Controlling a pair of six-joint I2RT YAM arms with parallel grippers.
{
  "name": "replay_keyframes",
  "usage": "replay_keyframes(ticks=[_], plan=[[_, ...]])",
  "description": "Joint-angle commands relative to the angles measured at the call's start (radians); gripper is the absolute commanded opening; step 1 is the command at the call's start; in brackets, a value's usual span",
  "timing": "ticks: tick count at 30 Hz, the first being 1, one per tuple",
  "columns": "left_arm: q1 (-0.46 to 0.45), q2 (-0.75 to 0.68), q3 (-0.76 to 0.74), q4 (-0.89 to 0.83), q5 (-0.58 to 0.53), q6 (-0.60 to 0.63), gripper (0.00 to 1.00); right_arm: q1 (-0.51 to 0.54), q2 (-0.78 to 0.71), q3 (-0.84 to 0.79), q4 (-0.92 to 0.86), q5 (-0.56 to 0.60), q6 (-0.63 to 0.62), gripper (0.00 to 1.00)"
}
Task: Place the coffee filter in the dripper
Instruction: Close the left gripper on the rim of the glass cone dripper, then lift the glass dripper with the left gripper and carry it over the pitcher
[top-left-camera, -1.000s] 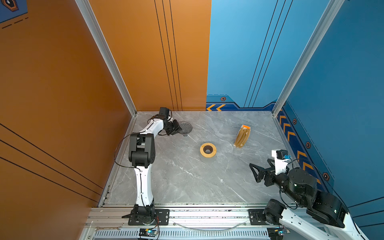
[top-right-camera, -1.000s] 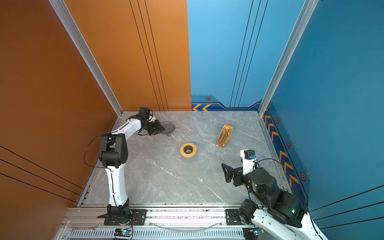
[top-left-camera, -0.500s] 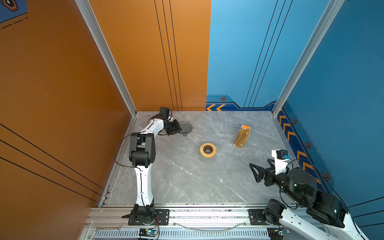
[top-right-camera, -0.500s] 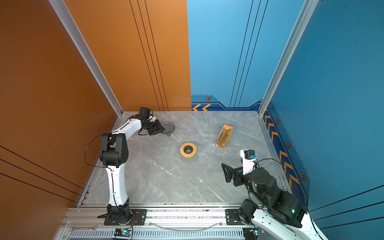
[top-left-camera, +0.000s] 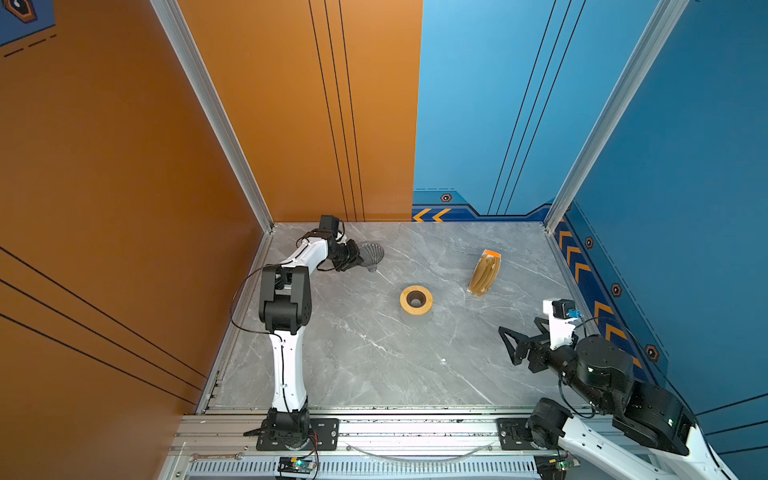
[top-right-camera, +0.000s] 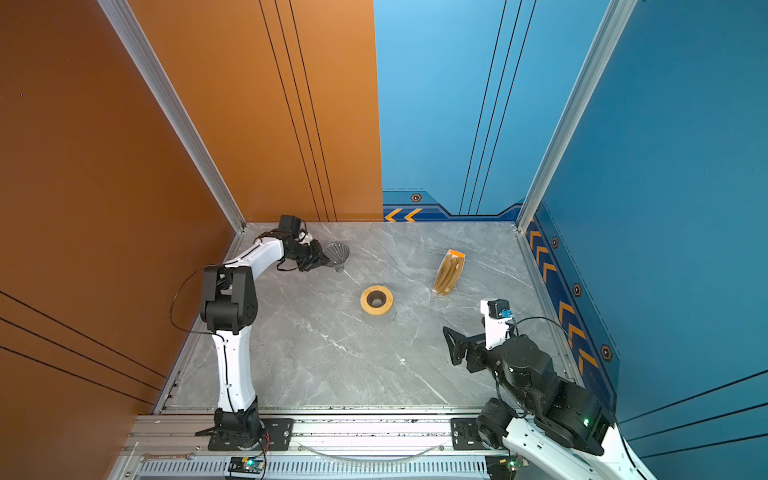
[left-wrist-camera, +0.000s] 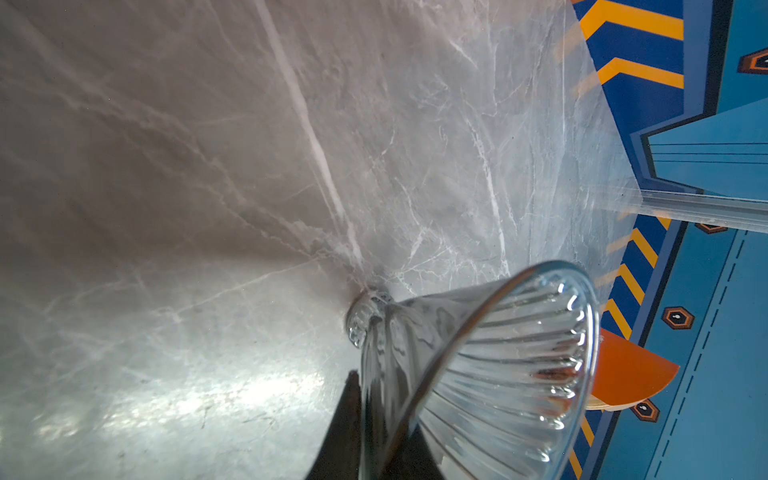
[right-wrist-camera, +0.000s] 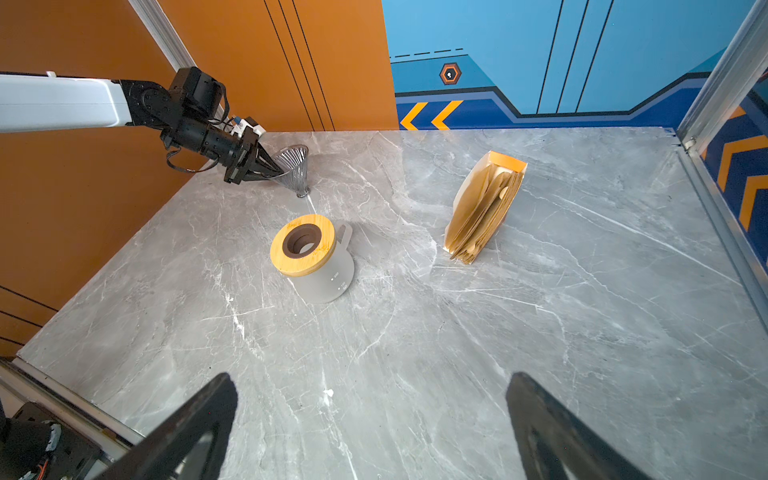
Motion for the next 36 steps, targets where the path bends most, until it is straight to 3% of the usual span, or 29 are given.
replay_keyframes(ticks=[1,25,36], plan=[[0.006,0.015,0.029,0.001,0.035,0.004,0.13,0.005,0.009,0.008,-0.030,0.019,0.001,1.00],[-0.022,-0.134,-0.024,-0.088,0.064,0.079,0.06,0.005,0.011,0.012,-0.032,0.005,0.000,1.00],[-0.098,-0.258,0.007,-0.235,0.104,0.152,0.07,0.006,0.002,0.067,-0.079,-0.030,-0.008,1.00]])
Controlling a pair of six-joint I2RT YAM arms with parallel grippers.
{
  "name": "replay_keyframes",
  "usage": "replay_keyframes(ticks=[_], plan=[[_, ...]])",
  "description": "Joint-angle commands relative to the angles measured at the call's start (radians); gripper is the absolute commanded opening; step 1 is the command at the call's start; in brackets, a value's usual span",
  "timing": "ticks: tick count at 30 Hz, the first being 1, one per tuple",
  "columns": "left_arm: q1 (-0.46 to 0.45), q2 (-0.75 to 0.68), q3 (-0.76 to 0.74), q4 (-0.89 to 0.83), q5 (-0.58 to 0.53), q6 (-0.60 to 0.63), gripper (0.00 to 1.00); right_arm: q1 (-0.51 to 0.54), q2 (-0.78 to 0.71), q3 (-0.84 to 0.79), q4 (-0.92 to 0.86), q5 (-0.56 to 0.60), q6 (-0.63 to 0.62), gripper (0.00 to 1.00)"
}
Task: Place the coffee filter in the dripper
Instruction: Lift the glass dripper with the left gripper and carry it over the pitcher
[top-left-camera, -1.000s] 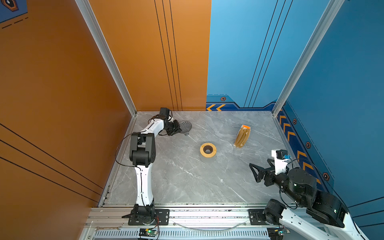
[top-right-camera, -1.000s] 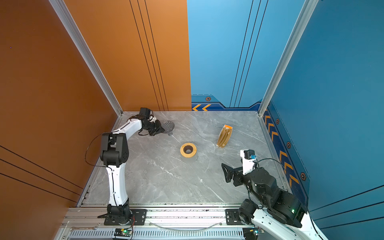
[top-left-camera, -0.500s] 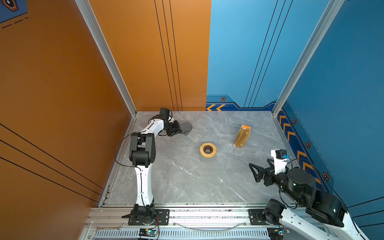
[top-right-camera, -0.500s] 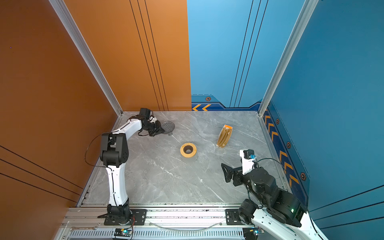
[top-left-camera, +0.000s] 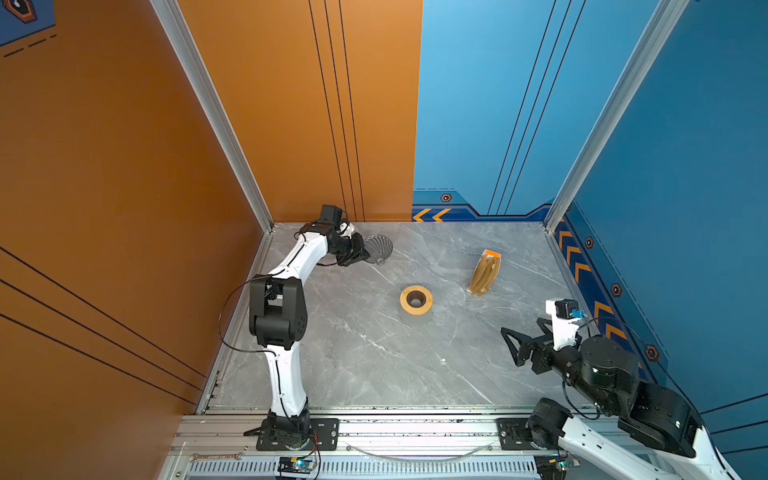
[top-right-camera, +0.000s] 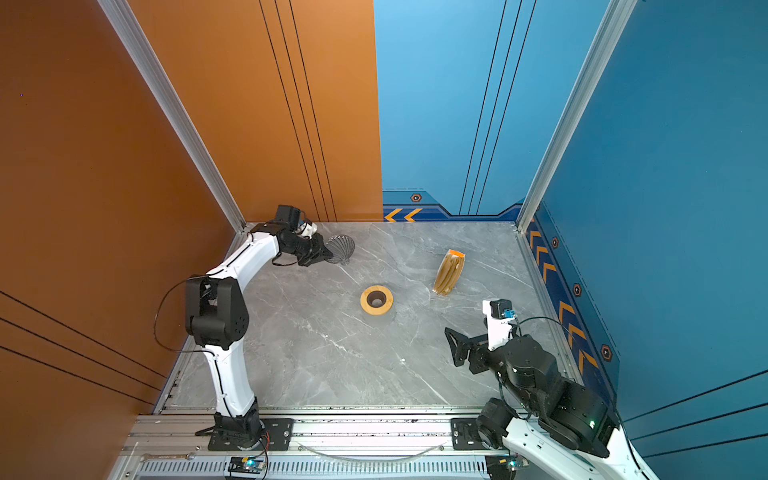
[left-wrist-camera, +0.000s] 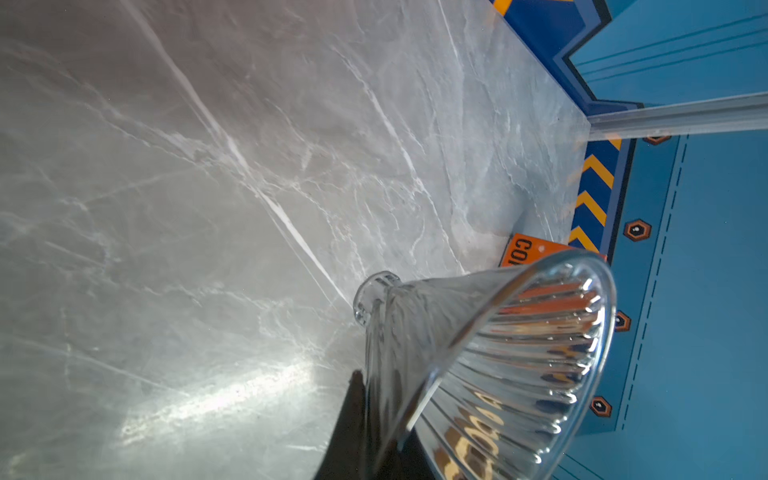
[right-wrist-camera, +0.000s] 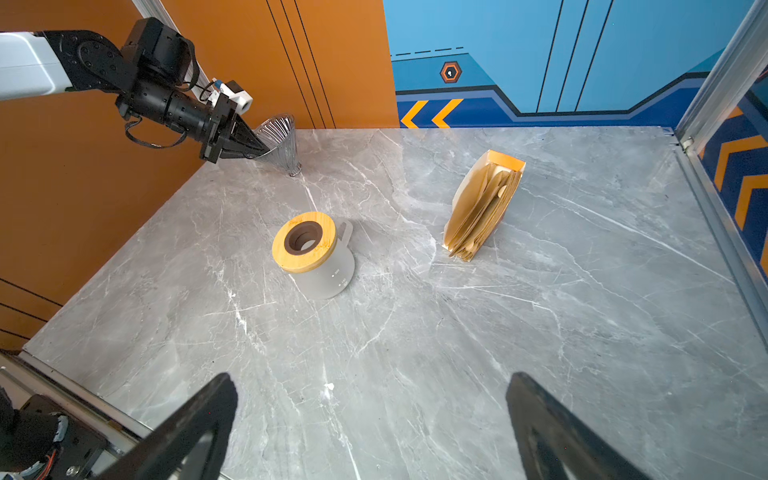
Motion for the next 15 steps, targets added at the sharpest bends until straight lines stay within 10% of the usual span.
replay_keyframes(ticks=[1,15], plan=[[-0.033,-0.057,0.032,-0.097,0.055,0.059,0.07,0.005,-0.011,0.020,-0.037,-0.020,-0.012,1.00],[-0.199,-0.171,0.023,-0.252,0.053,0.142,0.08,0.005,-0.012,-0.006,-0.035,-0.011,-0.013,1.00]])
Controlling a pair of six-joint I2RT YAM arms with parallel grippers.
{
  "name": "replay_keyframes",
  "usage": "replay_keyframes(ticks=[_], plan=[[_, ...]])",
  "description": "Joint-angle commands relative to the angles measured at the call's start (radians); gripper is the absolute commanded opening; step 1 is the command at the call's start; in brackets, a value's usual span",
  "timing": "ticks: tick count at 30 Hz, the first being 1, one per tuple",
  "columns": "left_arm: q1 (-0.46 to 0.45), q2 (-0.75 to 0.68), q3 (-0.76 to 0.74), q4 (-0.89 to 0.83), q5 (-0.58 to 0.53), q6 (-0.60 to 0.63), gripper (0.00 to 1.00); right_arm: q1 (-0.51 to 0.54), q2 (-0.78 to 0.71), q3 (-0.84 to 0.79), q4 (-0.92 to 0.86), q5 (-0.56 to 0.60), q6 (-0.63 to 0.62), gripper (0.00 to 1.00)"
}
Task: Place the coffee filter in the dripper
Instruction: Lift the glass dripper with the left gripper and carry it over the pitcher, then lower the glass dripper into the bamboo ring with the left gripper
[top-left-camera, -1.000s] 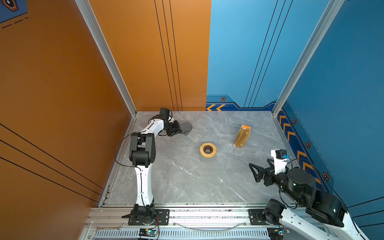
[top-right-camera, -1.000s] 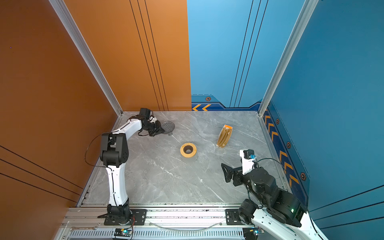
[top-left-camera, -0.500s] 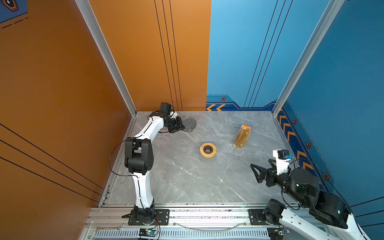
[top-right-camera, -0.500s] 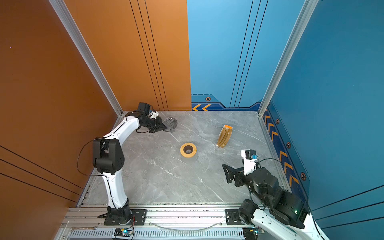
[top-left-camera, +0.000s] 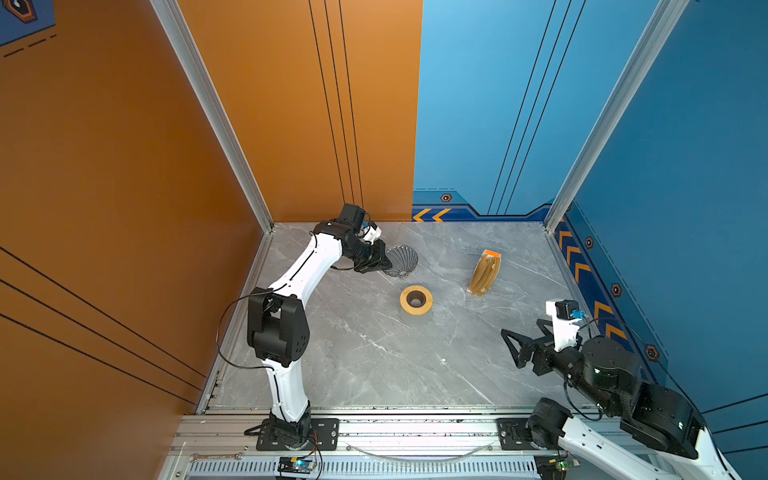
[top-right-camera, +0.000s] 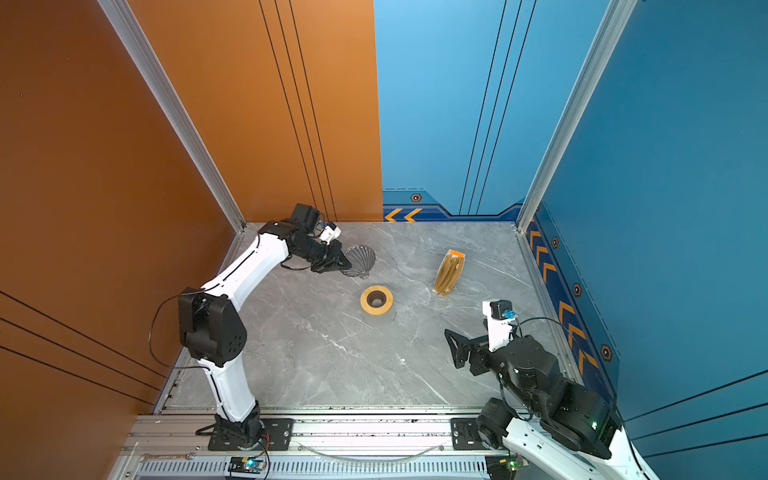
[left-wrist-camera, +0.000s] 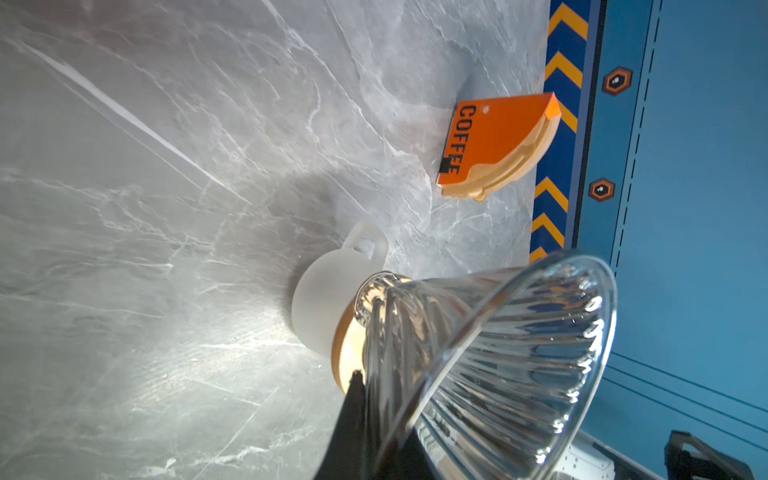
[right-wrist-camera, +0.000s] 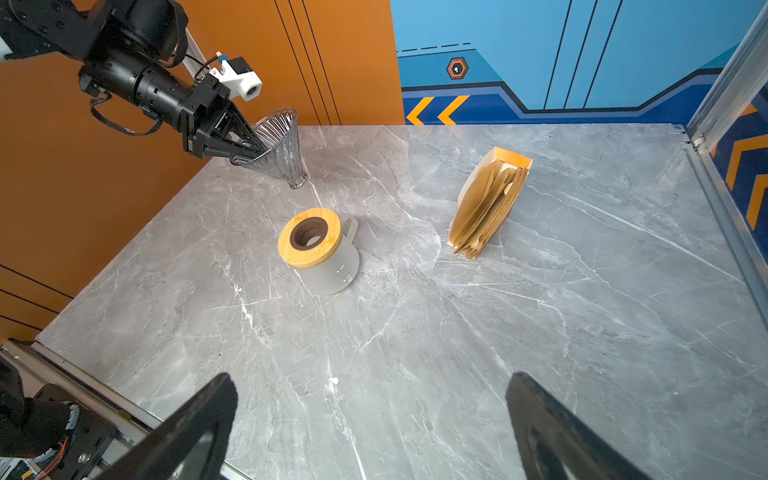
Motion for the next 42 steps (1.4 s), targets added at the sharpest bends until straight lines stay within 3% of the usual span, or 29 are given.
replay_keyframes(ticks=[1,16,24,42], plan=[[-0.036,-0.043,0.013,-0.061,0.002,0.051,0.08,0.005,-0.007,-0.009,-0.026,0.006,-0.011,1.00],[-0.158,-0.029,-0.041,-0.061,-0.081,0.065,0.07,0.003,0.001,-0.011,-0.025,0.012,-0.014,1.00],[-0.170,-0.025,-0.066,-0.053,-0.129,0.064,0.07,-0.007,0.019,-0.011,-0.022,-0.003,-0.016,1.00],[-0.173,0.003,-0.078,-0.003,-0.106,0.036,0.07,-0.019,0.020,-0.011,-0.020,-0.012,-0.018,1.00]])
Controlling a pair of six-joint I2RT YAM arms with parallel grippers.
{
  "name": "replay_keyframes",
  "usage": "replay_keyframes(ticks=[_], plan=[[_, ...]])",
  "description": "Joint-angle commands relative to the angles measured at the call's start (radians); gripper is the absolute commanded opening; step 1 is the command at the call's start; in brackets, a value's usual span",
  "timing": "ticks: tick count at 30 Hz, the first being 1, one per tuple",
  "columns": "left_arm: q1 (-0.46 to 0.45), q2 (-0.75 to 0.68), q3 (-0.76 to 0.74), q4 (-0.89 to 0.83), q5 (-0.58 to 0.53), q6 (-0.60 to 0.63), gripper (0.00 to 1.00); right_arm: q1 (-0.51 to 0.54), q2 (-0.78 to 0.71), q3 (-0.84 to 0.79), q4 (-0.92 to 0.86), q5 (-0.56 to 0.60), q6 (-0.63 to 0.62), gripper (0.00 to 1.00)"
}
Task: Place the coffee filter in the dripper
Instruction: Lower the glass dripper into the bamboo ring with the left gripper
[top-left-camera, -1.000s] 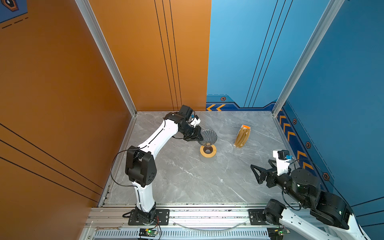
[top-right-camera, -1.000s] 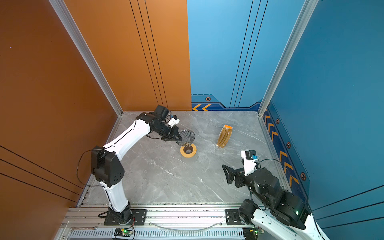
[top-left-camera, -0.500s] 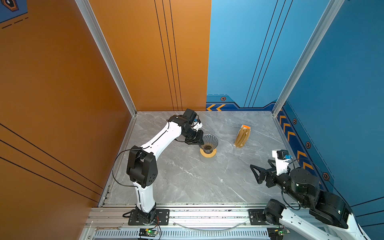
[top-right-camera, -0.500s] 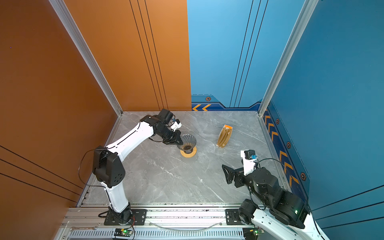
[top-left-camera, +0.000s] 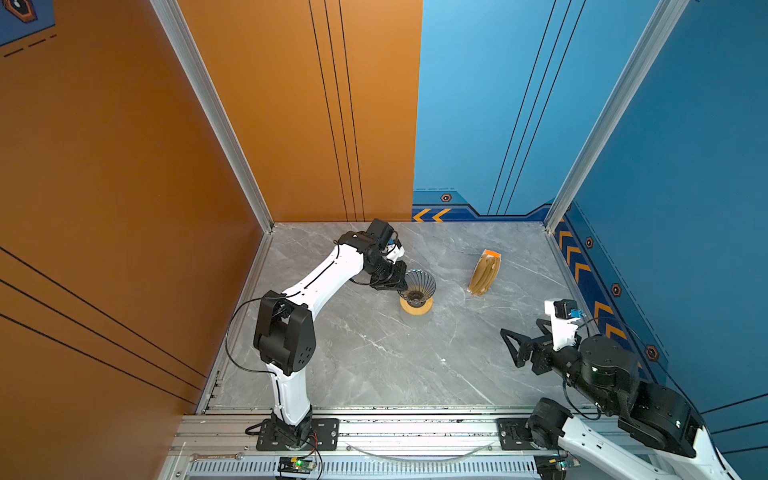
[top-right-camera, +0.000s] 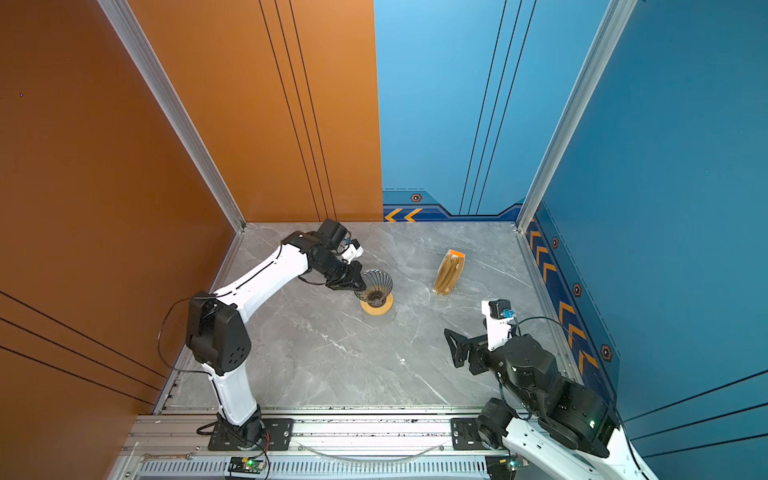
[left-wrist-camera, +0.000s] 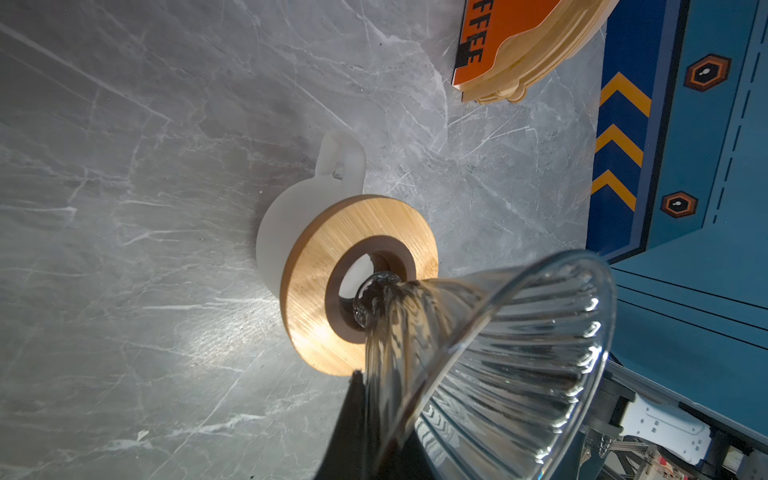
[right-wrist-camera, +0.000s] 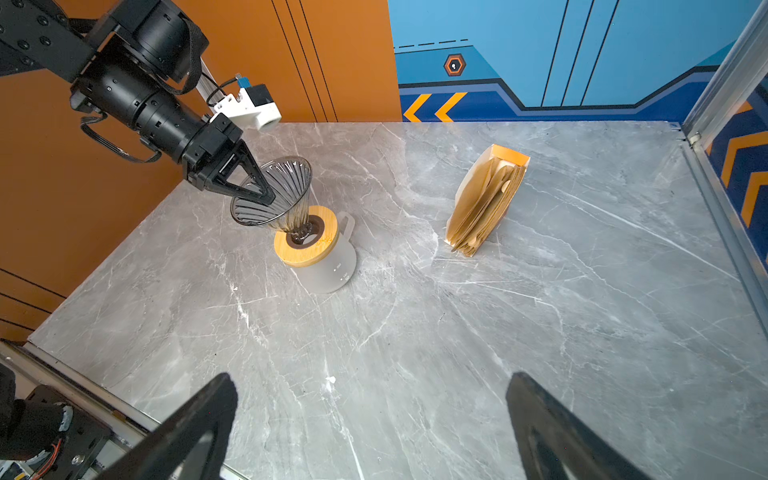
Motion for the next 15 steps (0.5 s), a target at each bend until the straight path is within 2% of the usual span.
replay_keyframes(ticks=[1,15], plan=[[-0.010,0.018,-0.006,0.023,0.007,-0.009,0.07,-0.005,0.011,-0.008,-0.019,-0.010,-0.016,1.00],[-0.009,0.041,-0.021,0.054,0.011,-0.019,0.07,-0.024,0.022,-0.010,-0.016,-0.030,-0.020,1.00]])
